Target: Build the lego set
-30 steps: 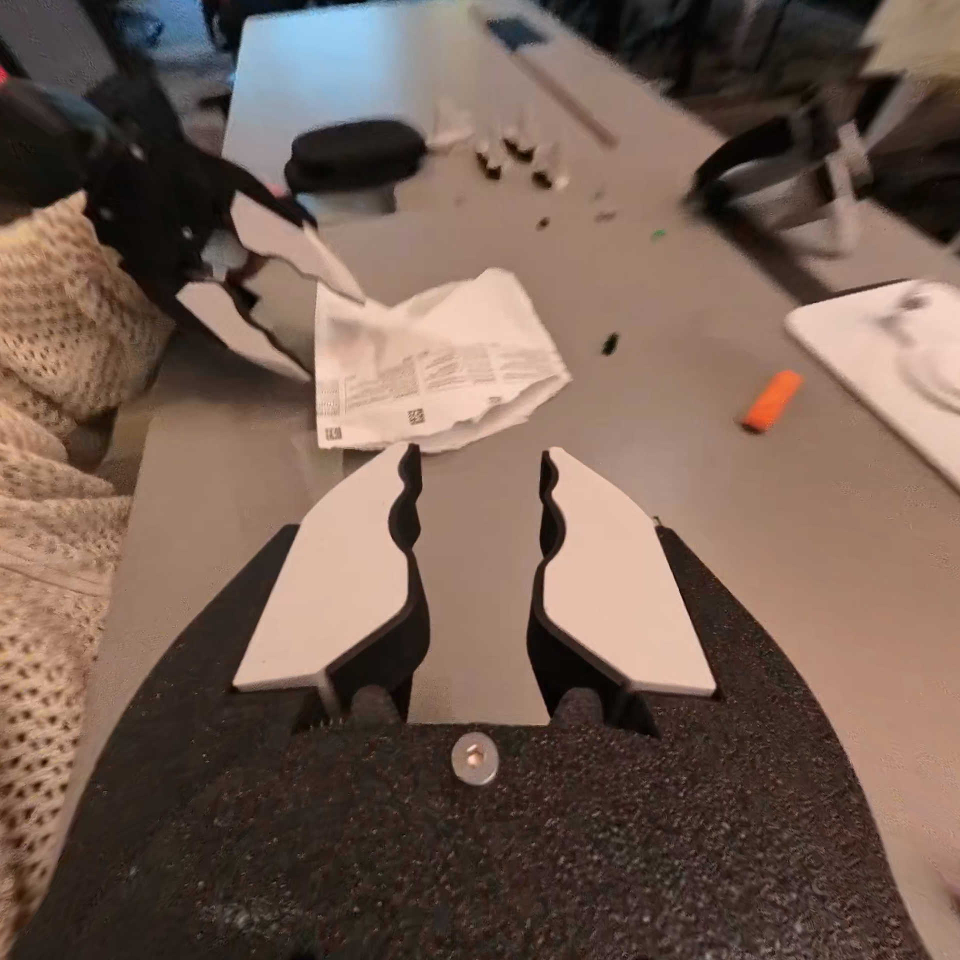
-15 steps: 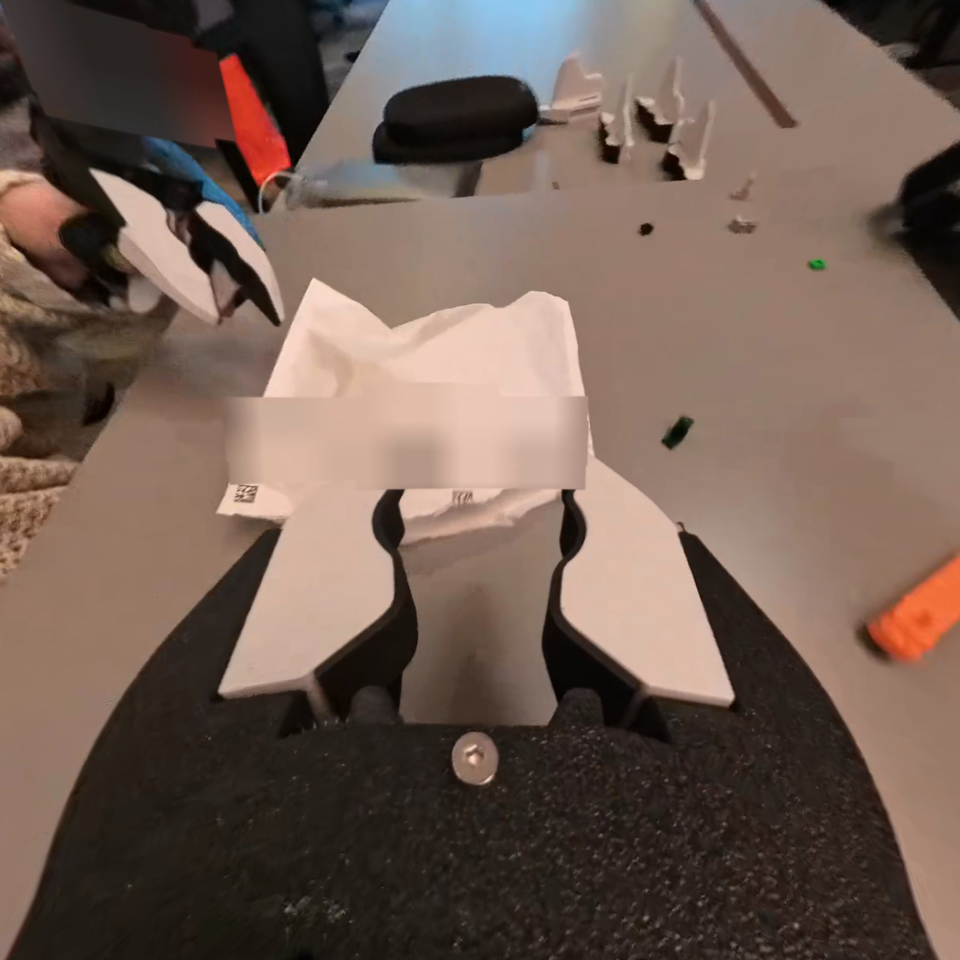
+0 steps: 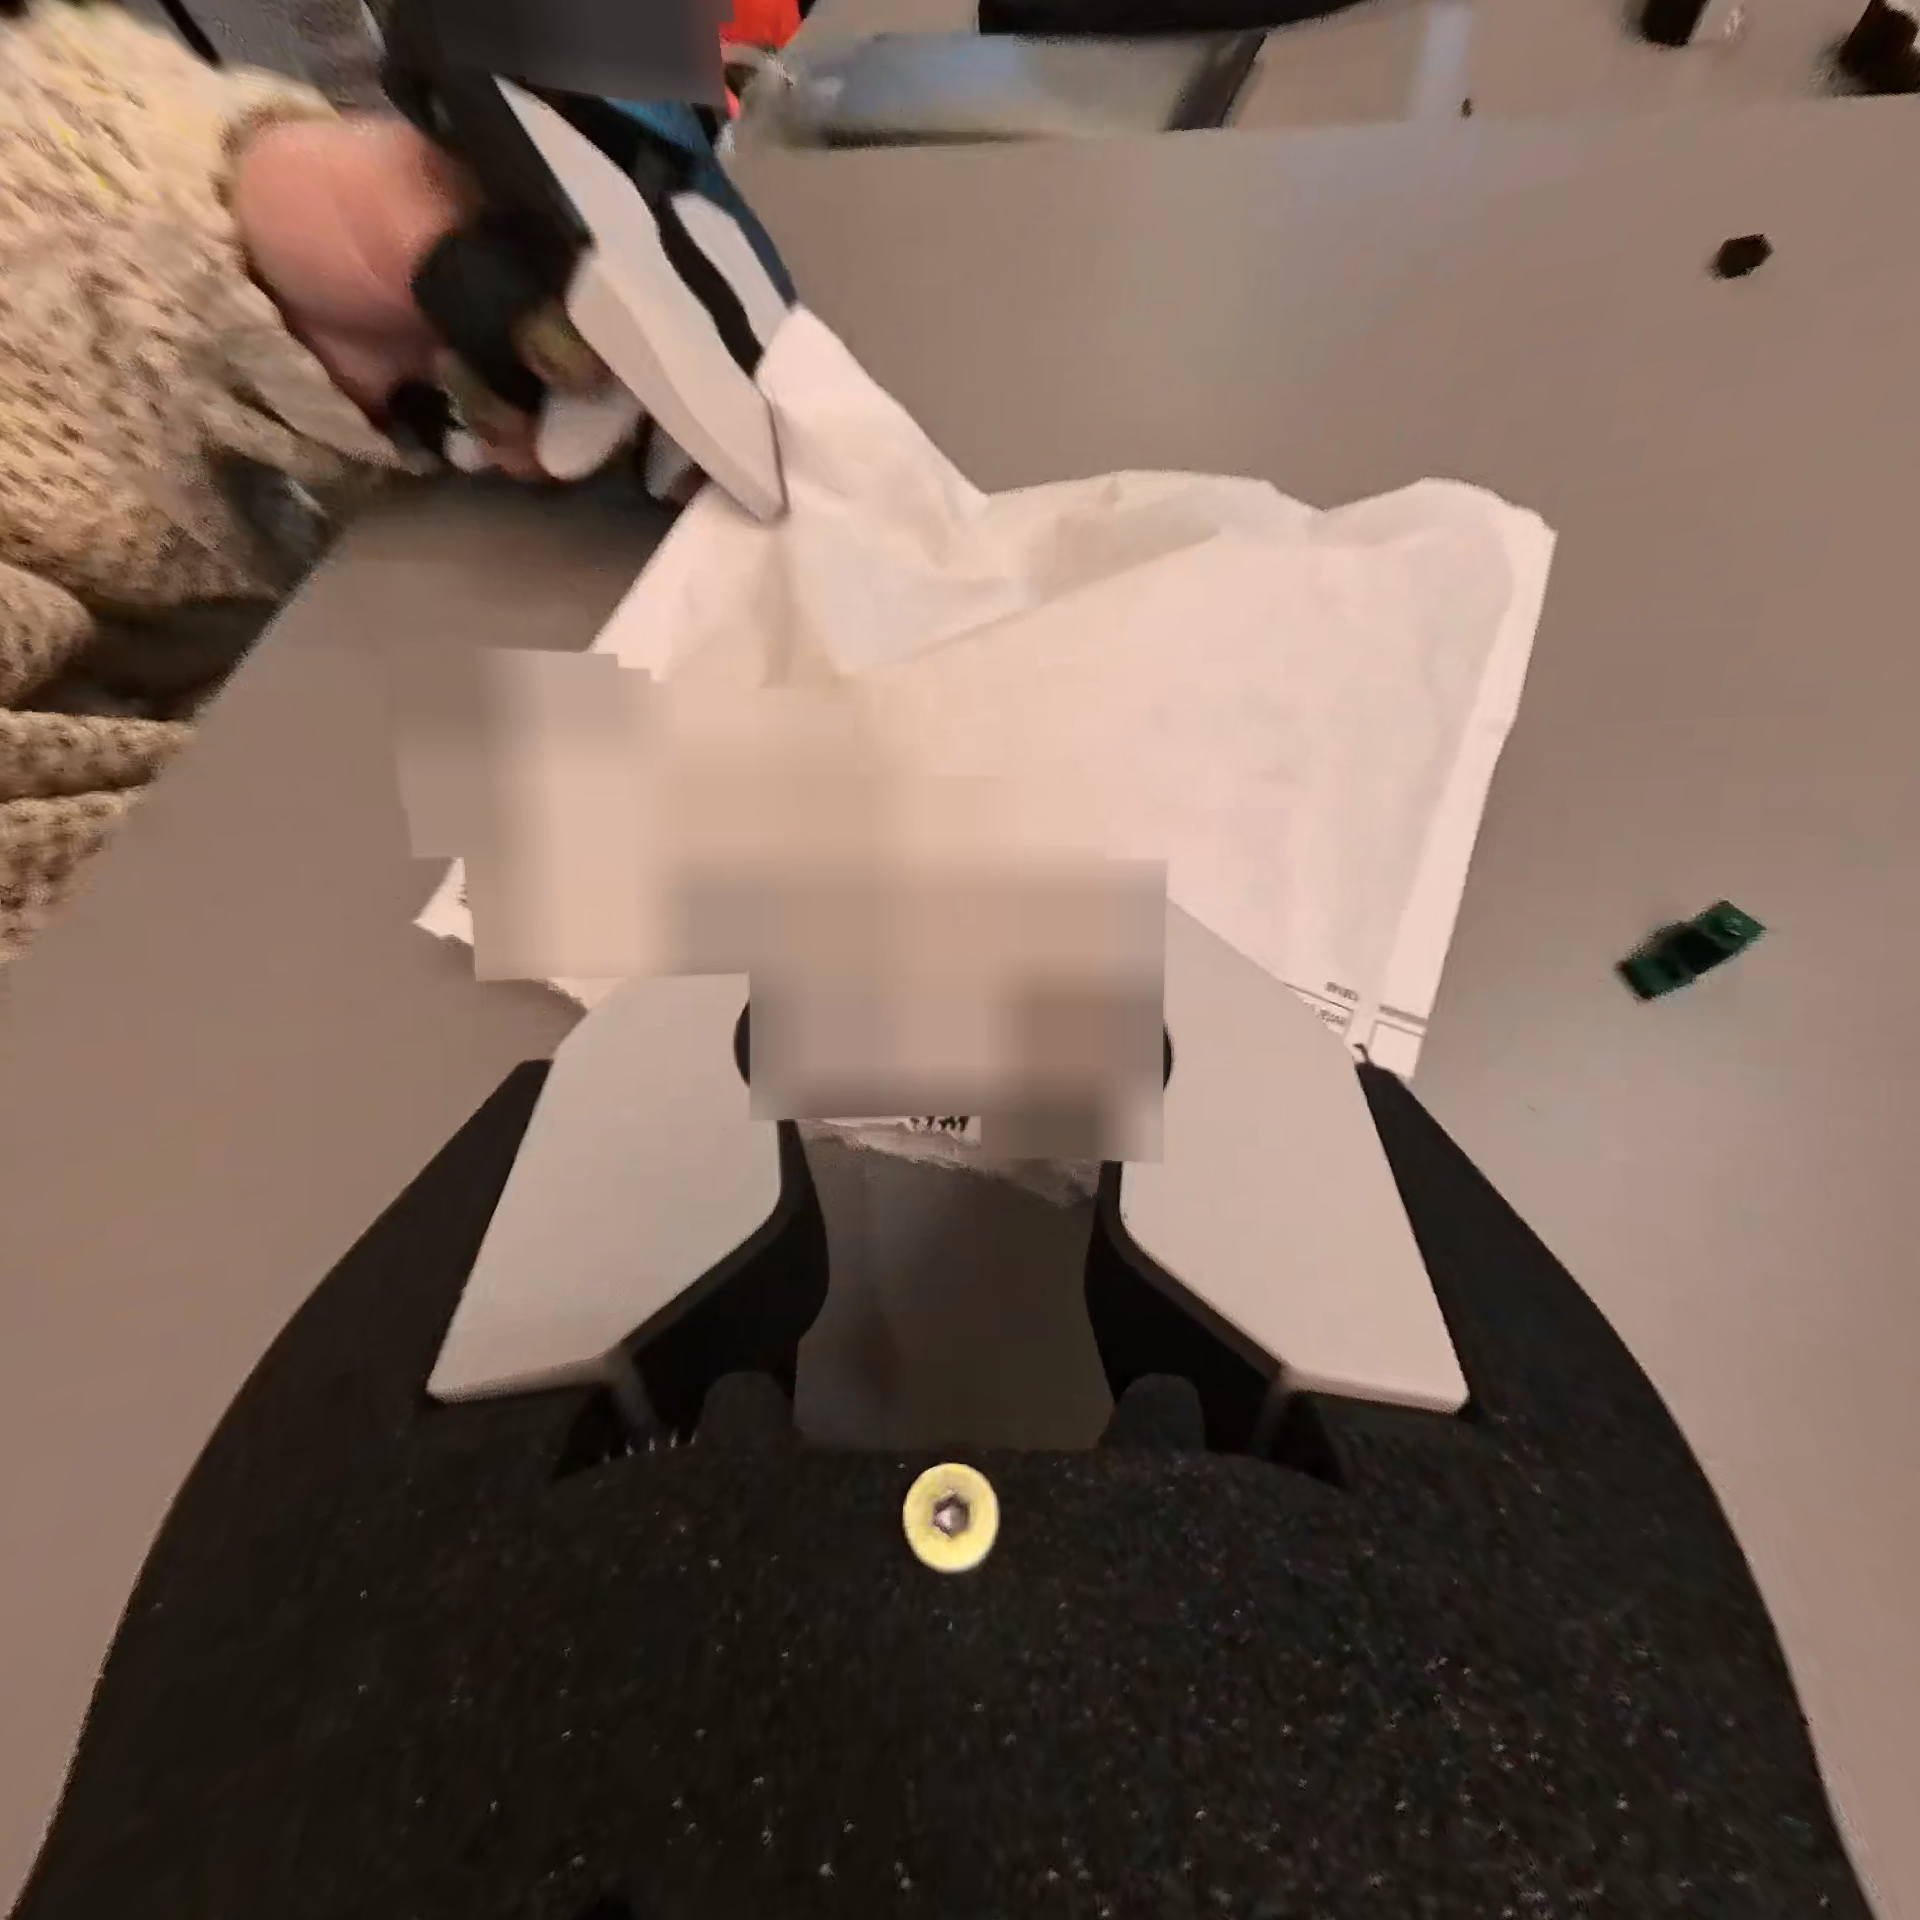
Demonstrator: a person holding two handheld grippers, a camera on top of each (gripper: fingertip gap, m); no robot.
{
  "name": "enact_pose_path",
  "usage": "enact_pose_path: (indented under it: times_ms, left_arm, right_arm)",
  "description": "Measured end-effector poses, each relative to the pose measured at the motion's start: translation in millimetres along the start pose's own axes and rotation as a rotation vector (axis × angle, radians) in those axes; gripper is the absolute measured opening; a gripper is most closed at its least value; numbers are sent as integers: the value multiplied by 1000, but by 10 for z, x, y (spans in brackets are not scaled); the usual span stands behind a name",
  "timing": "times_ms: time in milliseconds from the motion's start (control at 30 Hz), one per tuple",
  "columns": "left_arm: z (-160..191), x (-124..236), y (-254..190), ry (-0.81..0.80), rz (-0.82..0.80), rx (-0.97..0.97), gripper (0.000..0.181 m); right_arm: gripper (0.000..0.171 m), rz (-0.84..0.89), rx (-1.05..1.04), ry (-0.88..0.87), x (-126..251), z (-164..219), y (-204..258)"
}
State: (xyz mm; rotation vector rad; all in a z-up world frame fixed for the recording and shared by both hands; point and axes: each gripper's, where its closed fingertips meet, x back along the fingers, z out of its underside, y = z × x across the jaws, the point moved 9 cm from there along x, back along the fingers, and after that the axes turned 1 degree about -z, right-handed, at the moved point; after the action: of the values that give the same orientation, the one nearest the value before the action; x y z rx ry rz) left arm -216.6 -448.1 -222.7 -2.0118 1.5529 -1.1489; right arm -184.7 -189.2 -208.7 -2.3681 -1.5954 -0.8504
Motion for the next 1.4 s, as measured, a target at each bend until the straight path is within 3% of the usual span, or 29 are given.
enact_pose_path:
  times_ms: [33,167,400,467,500,800,1033,1400]
  left_arm:
    - [-23,-25,-10,9,-8,-54,4]
    - [-169,-88,-134,22,6,-361,1]
    - [-412,-148,-468,73,131,-933,0]
    - [-469,-157,-537,86,164,-1015,0]
    - [-490,-164,-565,90,178,-1051,0]
    - [-664,-179,-648,104,143,-1259,0]
    - [-696,-168,-856,70,51,-1460,0]
    - [-709,-208,-1035,24,1,-1535,0]
  right_arm:
    - [59,6,-20,-42,77,-7,-16]
    - [54,117,-139,-211,469,-73,-284]
    - [61,-60,-336,-178,566,-106,-593]
    - [53,-172,-390,-189,570,-73,-594]
    - [41,-217,-398,-215,578,-61,-586]
    - [0,-111,-201,-352,848,51,-378]
    - [0,73,26,-372,1082,-6,-33]
    - [0,248,155,-378,1271,-21,259]
